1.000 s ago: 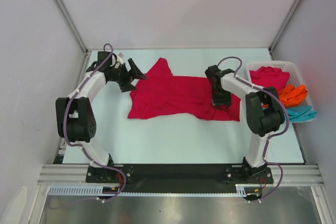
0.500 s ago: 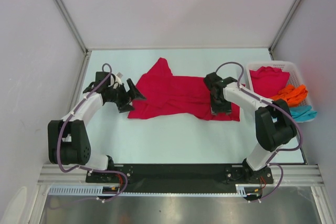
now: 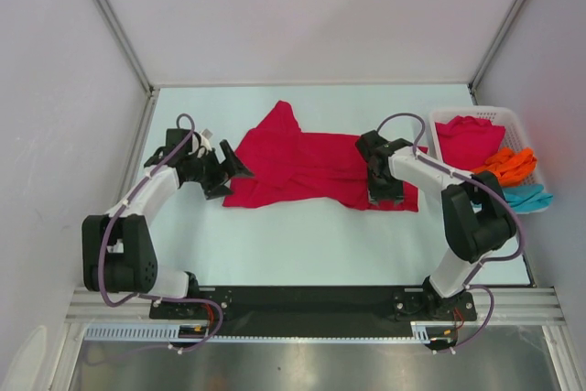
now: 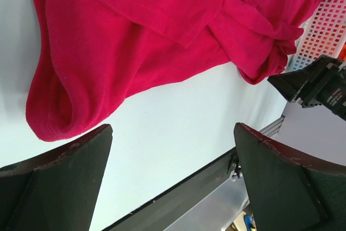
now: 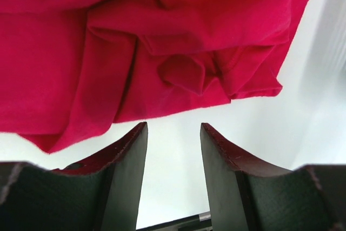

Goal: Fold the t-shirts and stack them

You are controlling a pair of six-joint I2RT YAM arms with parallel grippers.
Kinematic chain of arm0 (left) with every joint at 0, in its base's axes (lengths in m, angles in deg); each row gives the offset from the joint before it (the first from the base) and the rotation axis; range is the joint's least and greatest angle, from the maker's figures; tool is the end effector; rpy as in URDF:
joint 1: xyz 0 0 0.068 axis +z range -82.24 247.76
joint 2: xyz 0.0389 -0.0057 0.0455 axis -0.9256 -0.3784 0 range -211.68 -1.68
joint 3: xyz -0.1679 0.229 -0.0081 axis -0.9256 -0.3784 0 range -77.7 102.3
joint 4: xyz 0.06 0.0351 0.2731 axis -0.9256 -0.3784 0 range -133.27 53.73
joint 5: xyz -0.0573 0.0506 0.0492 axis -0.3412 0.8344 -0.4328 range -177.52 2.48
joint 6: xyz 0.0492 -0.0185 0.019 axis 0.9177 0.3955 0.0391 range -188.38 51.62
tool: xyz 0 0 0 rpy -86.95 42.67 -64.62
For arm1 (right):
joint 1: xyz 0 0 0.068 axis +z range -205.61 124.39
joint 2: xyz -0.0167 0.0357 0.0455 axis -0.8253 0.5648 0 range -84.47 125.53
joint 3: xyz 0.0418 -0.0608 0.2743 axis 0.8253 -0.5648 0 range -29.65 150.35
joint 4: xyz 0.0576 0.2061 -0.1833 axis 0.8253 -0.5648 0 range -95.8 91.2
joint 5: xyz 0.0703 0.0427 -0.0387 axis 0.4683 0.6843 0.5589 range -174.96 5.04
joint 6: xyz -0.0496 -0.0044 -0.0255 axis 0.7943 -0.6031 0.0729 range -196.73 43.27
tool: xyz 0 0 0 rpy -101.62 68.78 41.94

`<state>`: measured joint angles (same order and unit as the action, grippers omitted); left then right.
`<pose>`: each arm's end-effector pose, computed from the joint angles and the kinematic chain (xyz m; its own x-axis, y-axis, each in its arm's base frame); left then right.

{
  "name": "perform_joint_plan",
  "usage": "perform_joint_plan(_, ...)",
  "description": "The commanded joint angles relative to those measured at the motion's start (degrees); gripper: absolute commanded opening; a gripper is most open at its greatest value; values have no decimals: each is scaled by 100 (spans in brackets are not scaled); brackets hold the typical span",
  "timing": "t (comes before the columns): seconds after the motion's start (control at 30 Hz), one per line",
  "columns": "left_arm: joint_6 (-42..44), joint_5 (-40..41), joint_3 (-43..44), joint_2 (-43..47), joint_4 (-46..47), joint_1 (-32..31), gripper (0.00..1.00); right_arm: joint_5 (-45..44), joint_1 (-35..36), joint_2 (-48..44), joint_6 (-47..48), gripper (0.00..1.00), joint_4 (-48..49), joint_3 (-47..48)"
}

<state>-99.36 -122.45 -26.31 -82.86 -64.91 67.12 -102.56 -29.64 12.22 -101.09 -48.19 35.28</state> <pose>0.2939 -0.0254 0.2154 -0.8895 -0.4119 -0.1976 -0.1736 0.7048 -0.6878 0.2994 0.1329 0.1885 -0.9641 -0.0325 -0.2634 0.0241 0.9777 -0.2088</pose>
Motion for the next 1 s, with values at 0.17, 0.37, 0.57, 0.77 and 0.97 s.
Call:
perform_joint_plan(0.17, 127, 84, 28, 235, 69, 47, 100, -550, -198, 316, 230, 49, 157, 240)
perform_joint_plan(0.37, 145, 101, 11, 139, 105, 47, 100, -665, -356, 518, 335, 50, 271, 389)
perform_joint_plan(0.57, 171, 101, 37, 94, 105, 47, 100, -578, -400, 852, 388, 49, 403, 477)
perform_joint_plan(0.77, 198, 75, 72, 42, 105, 47, 99, -376, -392, 861, 379, 35, 526, 328)
perform_joint_plan(0.97, 250, 22, 11, -29, 174, 47, 92, -489, -260, 361, 221, 0, 290, 47)
